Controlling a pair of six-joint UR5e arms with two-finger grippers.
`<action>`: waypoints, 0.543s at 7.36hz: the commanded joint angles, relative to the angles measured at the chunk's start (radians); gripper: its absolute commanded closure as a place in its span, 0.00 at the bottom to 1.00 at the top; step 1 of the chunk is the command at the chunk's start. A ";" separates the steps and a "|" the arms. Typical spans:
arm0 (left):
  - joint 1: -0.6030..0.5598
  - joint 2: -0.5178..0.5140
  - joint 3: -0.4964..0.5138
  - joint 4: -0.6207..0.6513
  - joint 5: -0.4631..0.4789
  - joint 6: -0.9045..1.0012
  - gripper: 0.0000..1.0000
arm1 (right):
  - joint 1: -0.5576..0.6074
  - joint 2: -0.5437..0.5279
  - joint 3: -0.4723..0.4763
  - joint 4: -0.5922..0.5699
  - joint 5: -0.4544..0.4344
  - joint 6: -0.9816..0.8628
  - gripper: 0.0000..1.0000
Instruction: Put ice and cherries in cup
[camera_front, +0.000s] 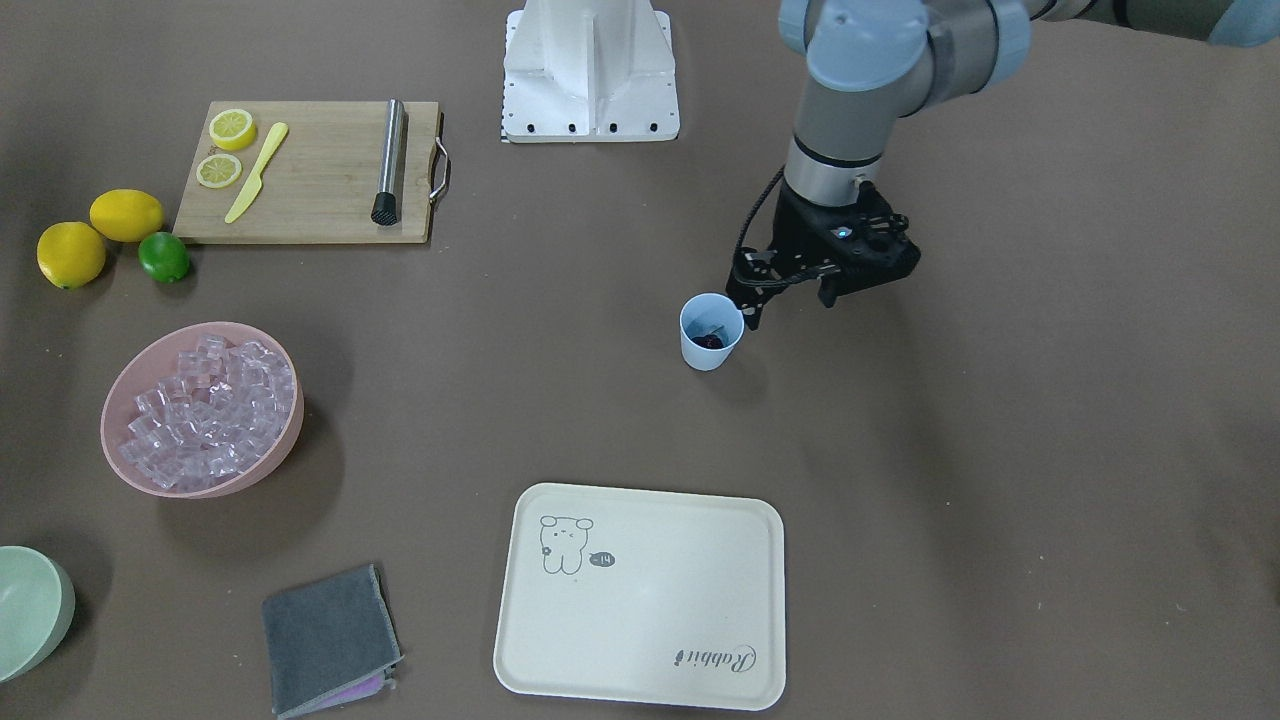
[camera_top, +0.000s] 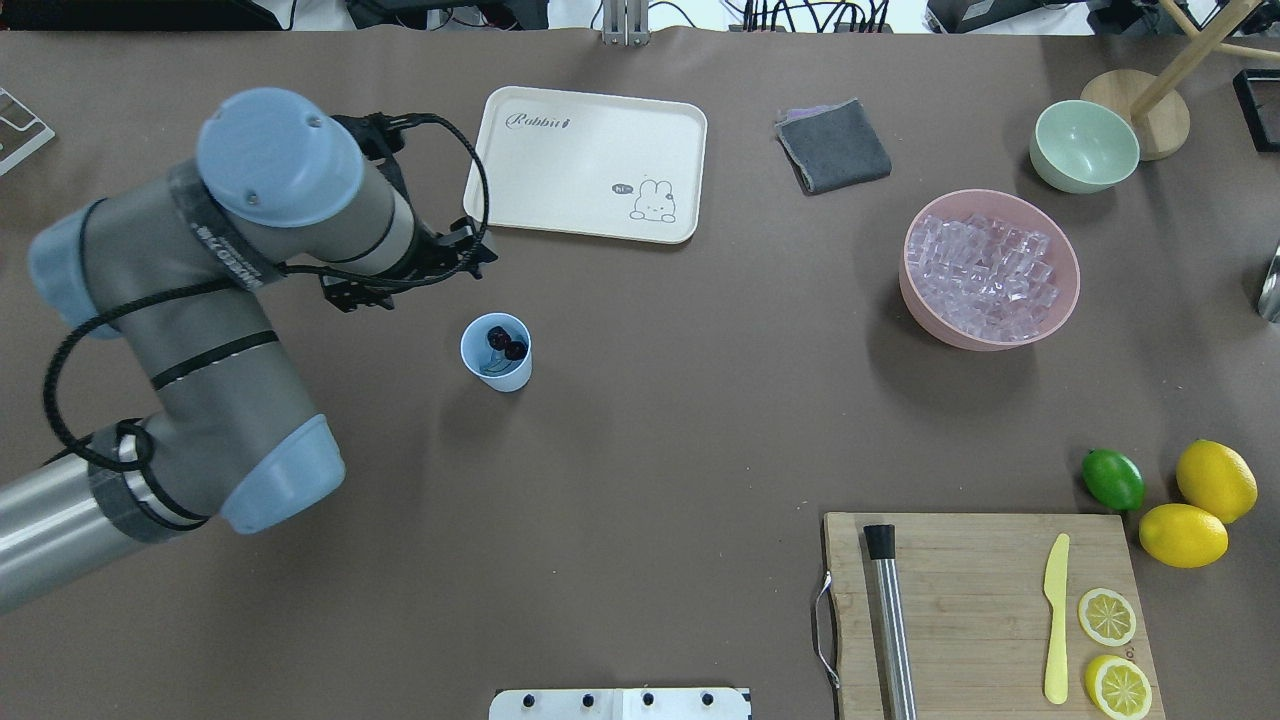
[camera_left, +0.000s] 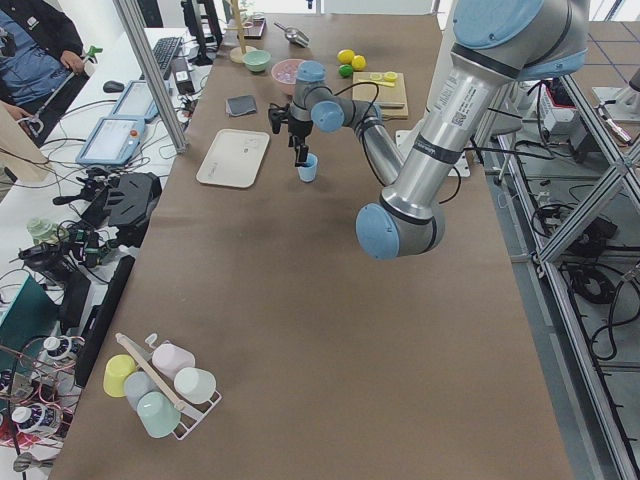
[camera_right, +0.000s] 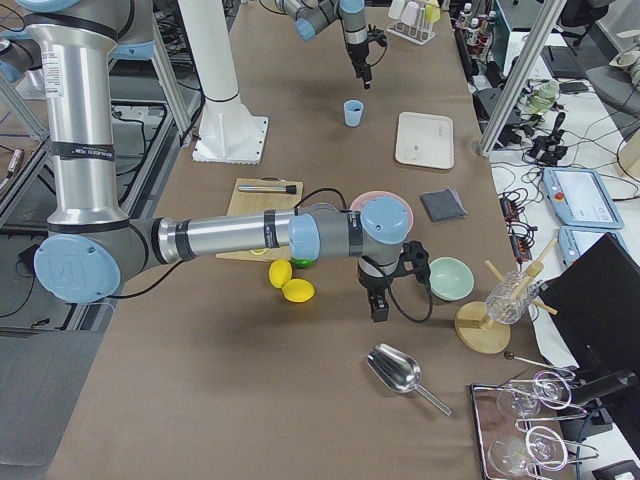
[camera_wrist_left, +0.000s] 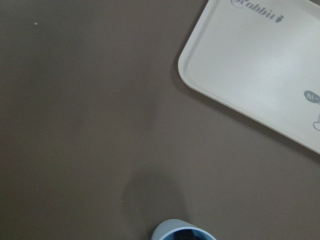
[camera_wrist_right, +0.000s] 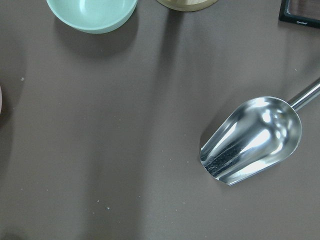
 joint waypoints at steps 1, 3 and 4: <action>-0.228 0.153 -0.011 -0.017 -0.194 0.336 0.02 | 0.000 -0.005 0.000 0.002 0.014 0.000 0.01; -0.540 0.203 0.132 -0.006 -0.412 0.777 0.02 | 0.000 -0.003 0.006 0.002 0.017 0.002 0.01; -0.666 0.218 0.228 -0.006 -0.455 0.980 0.02 | 0.000 -0.003 0.008 0.002 0.019 0.002 0.01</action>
